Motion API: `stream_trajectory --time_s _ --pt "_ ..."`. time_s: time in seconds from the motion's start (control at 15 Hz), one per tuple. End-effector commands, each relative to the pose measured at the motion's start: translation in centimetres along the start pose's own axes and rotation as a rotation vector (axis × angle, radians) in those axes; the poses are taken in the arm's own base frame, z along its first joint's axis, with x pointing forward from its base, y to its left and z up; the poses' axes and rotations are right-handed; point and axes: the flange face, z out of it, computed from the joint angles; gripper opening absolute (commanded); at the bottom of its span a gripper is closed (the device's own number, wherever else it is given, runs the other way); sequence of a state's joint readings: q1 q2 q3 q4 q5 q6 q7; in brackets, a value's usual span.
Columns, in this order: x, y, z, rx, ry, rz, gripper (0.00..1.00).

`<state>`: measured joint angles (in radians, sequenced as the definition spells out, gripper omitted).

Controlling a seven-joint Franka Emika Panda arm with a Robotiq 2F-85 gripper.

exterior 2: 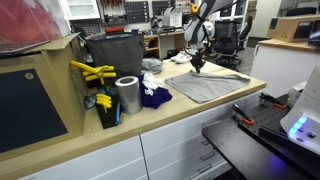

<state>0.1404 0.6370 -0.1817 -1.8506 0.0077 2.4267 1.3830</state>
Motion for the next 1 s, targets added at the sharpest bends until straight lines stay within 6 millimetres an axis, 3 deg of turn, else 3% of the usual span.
stream_trajectory --time_s 0.0,0.47,0.93 --pt "0.9 0.6 -2.4 0.003 0.018 0.04 0.0" --pt "3.5 1.1 -3.3 -0.002 0.042 0.104 0.02" --pt "10.3 2.5 -2.9 -0.039 0.183 0.266 0.02"
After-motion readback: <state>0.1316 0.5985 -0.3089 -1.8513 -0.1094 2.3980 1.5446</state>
